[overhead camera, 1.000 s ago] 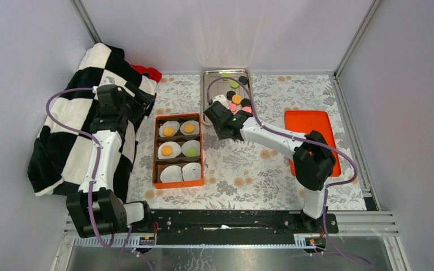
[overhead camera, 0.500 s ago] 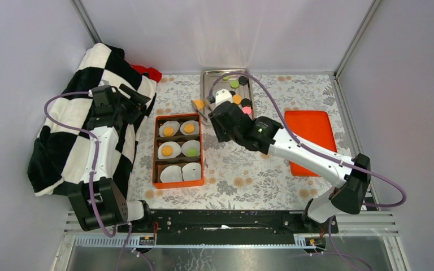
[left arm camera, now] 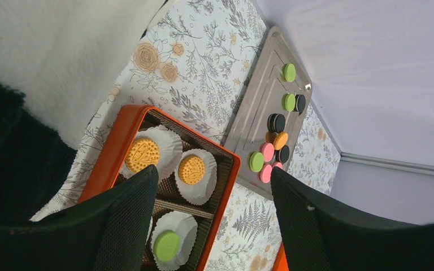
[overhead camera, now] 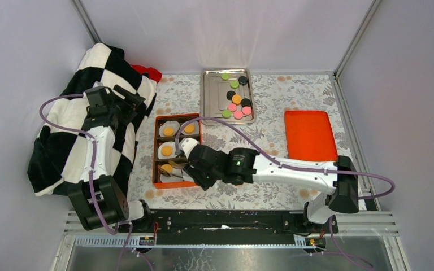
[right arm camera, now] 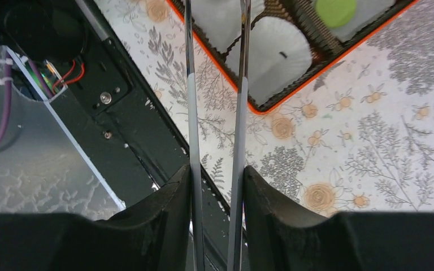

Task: Pack the cookies

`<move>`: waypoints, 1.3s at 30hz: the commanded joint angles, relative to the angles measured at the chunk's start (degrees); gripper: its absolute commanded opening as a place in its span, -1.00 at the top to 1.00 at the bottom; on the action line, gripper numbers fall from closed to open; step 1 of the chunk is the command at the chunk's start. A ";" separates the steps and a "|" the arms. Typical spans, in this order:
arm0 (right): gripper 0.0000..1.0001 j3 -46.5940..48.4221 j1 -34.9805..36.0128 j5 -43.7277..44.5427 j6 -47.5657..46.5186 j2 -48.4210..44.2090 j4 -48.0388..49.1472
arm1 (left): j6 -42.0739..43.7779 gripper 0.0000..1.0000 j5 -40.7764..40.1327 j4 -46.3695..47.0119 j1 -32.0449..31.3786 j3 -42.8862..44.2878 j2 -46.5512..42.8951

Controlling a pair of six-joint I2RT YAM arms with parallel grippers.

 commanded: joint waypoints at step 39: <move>0.92 -17.51 2.01 6.19 3.43 1.62 15.84 | 1.87 -0.56 2.03 1.56 0.39 -1.07 -5.09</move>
